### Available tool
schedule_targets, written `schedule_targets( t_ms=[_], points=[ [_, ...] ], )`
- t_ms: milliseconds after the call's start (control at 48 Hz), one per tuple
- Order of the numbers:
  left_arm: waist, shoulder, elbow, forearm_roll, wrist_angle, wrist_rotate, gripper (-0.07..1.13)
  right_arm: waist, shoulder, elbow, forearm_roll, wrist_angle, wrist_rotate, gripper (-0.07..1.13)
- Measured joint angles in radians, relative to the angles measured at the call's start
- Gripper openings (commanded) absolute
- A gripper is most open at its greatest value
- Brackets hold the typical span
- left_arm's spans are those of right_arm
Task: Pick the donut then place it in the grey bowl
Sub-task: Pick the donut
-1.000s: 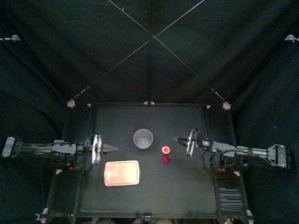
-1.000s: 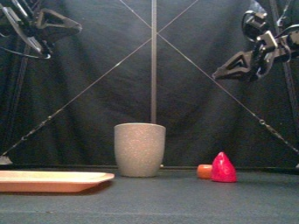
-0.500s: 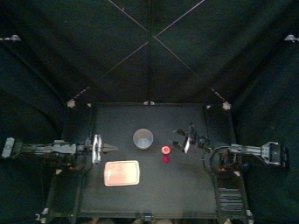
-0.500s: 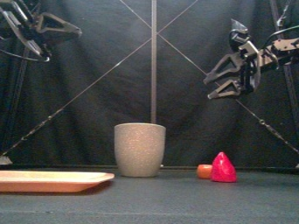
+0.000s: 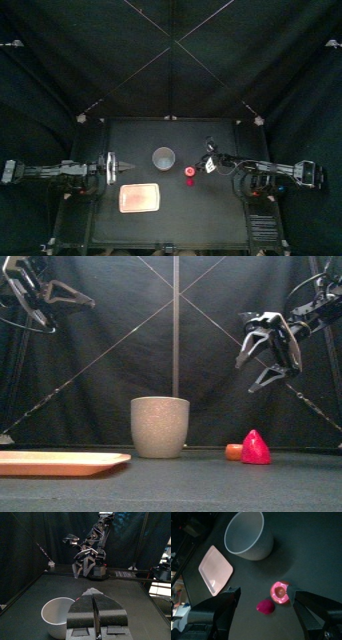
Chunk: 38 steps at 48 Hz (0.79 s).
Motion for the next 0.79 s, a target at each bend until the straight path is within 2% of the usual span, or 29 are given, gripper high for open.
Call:
schedule_targets(
  t_ms=[208, 438, 646, 792],
  points=[
    [0.003, 0.000, 0.002, 0.000, 0.000, 0.002, -0.02, -0.049, 0.100, -0.072, -0.058, 0.173, 0.089, 1.04],
    [0.005, 0.000, 0.003, -0.015, 0.000, 0.000, -0.02, -0.066, 0.262, -0.160, -0.232, 0.288, 0.311, 1.04],
    [0.009, 0.000, 0.006, -0.021, 0.002, 0.003, -0.02, 0.006, 0.403, -0.276, -0.522, 0.417, 0.595, 1.04],
    [0.017, 0.002, 0.017, -0.023, 0.002, 0.002, -0.02, 0.077, 0.463, -0.339, -0.623, 0.471, 0.747, 1.04]
  ],
)
